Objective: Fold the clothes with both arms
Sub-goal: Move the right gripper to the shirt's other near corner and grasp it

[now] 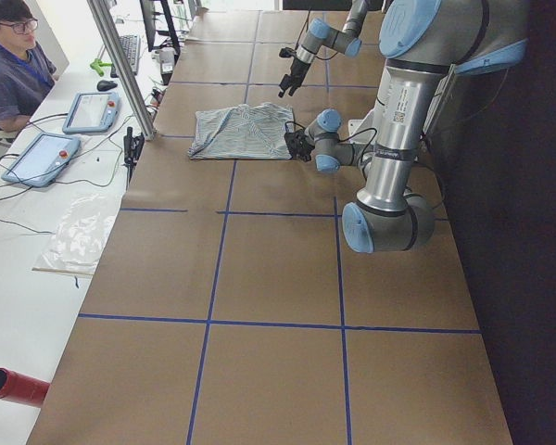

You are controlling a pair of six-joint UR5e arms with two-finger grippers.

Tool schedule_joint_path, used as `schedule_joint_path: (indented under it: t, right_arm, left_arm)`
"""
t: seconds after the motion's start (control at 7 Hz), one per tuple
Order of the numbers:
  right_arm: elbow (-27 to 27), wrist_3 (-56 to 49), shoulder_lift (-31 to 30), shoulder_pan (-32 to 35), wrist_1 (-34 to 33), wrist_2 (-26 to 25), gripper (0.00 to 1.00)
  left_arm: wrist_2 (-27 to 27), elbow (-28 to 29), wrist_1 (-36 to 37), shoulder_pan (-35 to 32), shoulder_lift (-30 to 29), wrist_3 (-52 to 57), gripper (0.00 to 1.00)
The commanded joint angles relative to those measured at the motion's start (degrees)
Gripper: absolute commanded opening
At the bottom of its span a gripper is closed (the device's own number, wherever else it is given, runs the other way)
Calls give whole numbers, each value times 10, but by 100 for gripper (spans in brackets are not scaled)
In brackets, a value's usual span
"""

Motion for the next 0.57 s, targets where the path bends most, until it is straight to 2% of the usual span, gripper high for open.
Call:
schedule_joint_path:
  t: [0.0, 0.14, 0.43]
  right_arm:
    - [-26, 0, 81, -13, -124, 4, 90]
    - [-33, -1, 82, -13, -124, 5, 87]
    - [-46, -3, 95, -2, -125, 4, 86]
  left_arm:
    - [0, -4, 0, -1, -2, -1, 0]
    - [0, -5, 0, -2, -4, -1, 0]
    - [0, -16, 0, -8, -5, -1, 0]
